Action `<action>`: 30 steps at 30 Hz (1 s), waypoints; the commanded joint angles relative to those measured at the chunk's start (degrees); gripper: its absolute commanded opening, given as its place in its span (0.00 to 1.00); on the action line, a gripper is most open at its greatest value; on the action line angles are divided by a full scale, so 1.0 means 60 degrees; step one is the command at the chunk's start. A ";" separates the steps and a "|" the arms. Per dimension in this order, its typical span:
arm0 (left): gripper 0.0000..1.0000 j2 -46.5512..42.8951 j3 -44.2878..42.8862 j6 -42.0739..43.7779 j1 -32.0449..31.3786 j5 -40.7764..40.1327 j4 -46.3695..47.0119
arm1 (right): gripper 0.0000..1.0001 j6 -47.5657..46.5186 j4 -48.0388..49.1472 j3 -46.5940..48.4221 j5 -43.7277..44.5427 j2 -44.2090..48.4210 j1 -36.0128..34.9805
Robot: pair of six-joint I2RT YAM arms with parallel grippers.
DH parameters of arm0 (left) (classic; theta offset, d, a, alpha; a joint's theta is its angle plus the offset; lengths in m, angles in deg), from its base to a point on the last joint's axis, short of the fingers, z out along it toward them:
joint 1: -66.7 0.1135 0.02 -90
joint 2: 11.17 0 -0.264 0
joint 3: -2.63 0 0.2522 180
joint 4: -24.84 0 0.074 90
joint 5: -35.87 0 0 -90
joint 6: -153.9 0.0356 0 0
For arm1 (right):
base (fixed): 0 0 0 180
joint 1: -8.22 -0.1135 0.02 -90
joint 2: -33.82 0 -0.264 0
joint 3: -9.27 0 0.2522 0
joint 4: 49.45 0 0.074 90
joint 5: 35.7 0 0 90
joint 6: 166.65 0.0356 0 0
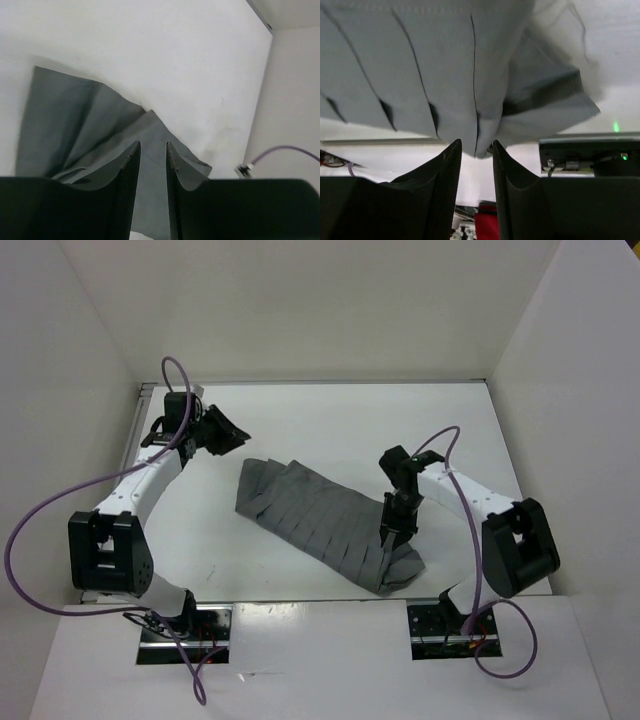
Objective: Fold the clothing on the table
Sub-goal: Fold the skirt
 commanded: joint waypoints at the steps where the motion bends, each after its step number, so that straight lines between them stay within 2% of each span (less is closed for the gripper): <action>1: 0.35 -0.0328 -0.0167 0.0295 -0.0154 0.0816 0.0077 | 0.37 -0.0080 0.0923 -0.0239 -0.0124 -0.0613 -0.0053; 5: 0.36 -0.0650 -0.0167 0.0383 -0.0154 0.0919 -0.0274 | 0.37 -0.0316 0.1583 -0.0022 -0.0084 -0.2177 -0.0053; 9: 0.36 -0.0927 0.0053 0.0383 -0.0154 0.1022 -0.0275 | 0.37 -0.0609 0.1701 0.0915 0.0326 -0.3381 0.0194; 19: 0.40 -0.1309 0.0697 0.0383 -0.0154 0.1022 -0.0363 | 0.37 -0.1559 0.2550 0.5205 0.1088 -0.5887 0.1338; 23: 0.40 -0.1193 0.0800 0.0295 -0.0154 0.0919 -0.0276 | 0.35 -0.2247 0.3691 0.6466 0.1470 -0.6123 0.1529; 25: 0.40 -0.1075 0.0800 0.0207 -0.0154 0.0919 -0.0275 | 0.35 -0.2336 0.4234 0.6834 0.0945 -0.6123 0.1835; 26: 0.41 -0.0988 0.0800 0.0207 -0.0154 0.1006 -0.0275 | 0.35 -0.2453 0.4482 0.6632 0.0333 -0.5847 0.1923; 29: 0.41 -0.0987 0.0931 0.0207 -0.0154 0.1007 -0.0275 | 0.38 -0.2454 0.4689 0.6352 0.0224 -0.4617 0.1924; 30: 0.46 -0.0987 0.0932 0.0207 -0.0154 0.1007 -0.0275 | 0.40 -0.2454 0.4327 0.6235 0.0311 -0.4324 0.1823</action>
